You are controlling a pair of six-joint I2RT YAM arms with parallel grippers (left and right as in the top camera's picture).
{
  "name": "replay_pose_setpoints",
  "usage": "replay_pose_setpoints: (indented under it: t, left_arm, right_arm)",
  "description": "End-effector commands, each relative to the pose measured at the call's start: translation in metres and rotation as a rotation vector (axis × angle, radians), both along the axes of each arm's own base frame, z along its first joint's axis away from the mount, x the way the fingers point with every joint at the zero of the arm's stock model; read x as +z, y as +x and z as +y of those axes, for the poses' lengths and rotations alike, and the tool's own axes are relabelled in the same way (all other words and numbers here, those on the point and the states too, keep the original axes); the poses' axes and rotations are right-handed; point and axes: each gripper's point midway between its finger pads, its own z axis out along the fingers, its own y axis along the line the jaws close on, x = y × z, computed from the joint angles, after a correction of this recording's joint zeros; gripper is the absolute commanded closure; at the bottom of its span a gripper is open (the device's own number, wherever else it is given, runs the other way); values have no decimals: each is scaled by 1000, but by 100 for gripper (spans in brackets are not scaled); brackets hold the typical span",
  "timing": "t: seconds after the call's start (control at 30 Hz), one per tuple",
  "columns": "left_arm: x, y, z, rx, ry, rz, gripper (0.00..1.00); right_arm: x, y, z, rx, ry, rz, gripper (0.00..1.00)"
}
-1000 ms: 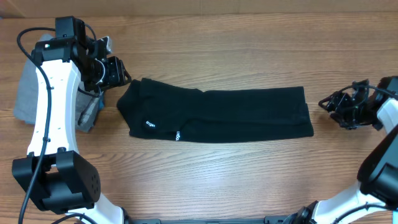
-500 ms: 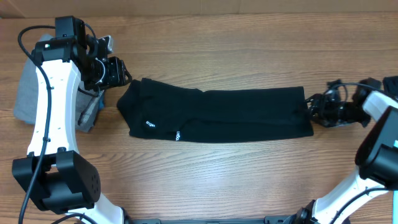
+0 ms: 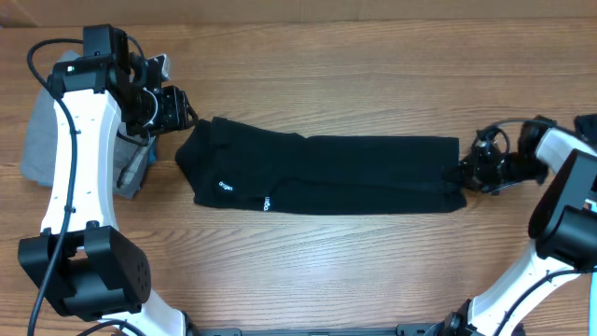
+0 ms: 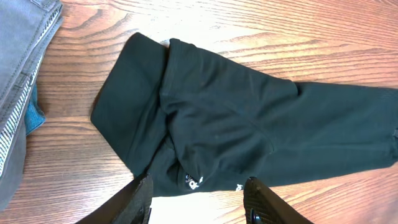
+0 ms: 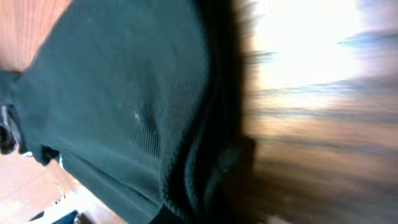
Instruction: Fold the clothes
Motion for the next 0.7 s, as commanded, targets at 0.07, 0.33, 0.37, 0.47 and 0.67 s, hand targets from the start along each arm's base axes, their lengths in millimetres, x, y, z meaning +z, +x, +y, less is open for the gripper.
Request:
replay_pose_setpoints:
  t: [0.07,0.33,0.37,0.47,0.67]
  left_arm:
    - [5,3,-5,-32,-10,-18,49]
    - [5,3,-5,-32,-10,-18,49]
    - [5,3,-5,-32,-10,-17,49]
    - [5,2,-5,-32,-11,-12,49]
    - [4,-1,-6,-32,-13,0,49]
  right_arm:
    - [38,22,-50,-78,-134,3,96]
    - [62,28,-50,-50,-214,-1,96]
    - [60,28,-50,-52,-230,9,96]
    - [58,31,-51,-41,-261,6,96]
    - [56,33,-57,-68,-293,18,96]
